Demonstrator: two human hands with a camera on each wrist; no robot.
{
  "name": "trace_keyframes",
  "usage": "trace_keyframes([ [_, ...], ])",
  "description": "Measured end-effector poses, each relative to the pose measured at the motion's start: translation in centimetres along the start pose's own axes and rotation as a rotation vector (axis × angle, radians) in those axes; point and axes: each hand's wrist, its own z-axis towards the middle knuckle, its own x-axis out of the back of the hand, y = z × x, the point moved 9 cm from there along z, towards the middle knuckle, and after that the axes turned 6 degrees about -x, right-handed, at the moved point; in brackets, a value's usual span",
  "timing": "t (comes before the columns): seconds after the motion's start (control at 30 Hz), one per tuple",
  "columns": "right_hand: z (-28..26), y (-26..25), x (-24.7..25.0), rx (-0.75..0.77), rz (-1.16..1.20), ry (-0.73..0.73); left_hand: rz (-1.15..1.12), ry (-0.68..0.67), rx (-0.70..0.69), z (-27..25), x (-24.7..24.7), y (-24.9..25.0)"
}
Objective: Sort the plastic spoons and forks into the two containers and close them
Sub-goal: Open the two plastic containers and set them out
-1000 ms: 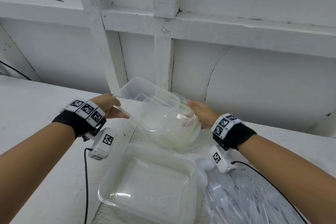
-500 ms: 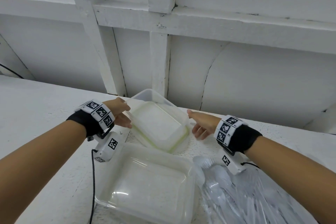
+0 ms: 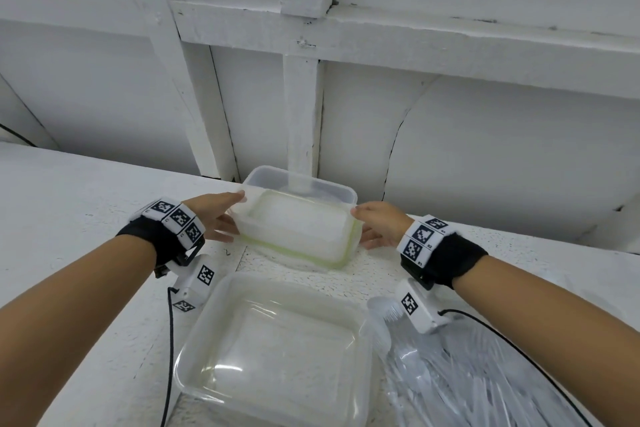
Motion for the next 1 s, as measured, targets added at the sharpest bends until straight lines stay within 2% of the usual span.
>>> trace_keyframes([
  [0.07, 0.5, -0.3, 0.6, 0.034, 0.049, 0.041, -0.042, -0.034, 0.0, -0.1, -0.4, -0.2],
  [0.2, 0.9, -0.4, 1.0, 0.055, 0.019, 0.078, -0.049, -0.02, -0.015, -0.3, -0.3, -0.2],
  [0.5, -0.2, -0.7, 1.0, 0.018, -0.104, 0.052, 0.044, 0.005, -0.032, -0.6, -0.3, 0.4],
  [0.63, -3.5, -1.3, 1.4, 0.047, -0.238, 0.053, 0.194, -0.004, -0.013, -2.0, 0.6, 0.2],
  [0.8, -10.2, -0.7, 1.4, 0.144, -0.218, 0.051, 0.351, -0.059, -0.011, -4.8, 1.8, -1.5],
  [1.0, -16.3, 5.3, -1.9, -0.014, -0.24, -0.165, 0.383, -0.179, 0.056, -9.2, 1.1, -6.2],
])
